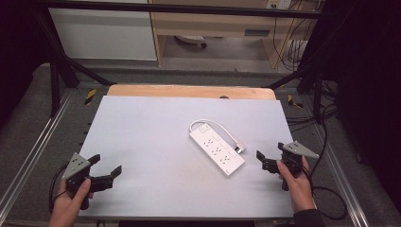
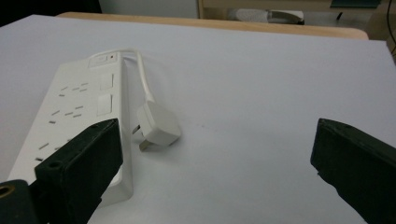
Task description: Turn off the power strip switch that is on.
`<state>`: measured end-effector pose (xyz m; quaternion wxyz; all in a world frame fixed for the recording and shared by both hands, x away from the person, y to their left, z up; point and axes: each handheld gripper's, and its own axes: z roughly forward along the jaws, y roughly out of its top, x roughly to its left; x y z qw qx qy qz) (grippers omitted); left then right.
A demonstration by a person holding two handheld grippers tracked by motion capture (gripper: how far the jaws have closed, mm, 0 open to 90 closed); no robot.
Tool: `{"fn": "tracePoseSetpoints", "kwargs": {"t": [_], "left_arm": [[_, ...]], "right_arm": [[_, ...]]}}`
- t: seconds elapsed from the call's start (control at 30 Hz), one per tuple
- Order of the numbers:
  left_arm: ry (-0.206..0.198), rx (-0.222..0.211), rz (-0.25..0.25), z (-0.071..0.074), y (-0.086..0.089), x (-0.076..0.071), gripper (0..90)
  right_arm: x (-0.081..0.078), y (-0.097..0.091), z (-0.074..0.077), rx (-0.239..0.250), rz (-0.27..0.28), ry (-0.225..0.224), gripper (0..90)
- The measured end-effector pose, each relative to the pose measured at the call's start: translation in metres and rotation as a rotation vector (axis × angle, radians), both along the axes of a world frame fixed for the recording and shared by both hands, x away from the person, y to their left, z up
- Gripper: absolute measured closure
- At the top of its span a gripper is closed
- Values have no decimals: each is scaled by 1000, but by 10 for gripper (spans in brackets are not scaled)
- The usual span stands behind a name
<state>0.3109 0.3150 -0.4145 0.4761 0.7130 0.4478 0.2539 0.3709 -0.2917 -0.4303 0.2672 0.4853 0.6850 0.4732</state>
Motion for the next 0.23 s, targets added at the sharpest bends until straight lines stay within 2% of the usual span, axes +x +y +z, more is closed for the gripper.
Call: {"fn": "tracePoseSetpoints", "kwargs": {"t": [0.13, 0.23], "left_arm": [[-1, 1, 0, 0, 0, 0, 60], [2, 4, -5, 0, -1, 0, 60]], "right_arm": [[1, 5, -9, -19, 16, 43, 27], [5, 13, -20, -76, 28, 127, 31]]}}
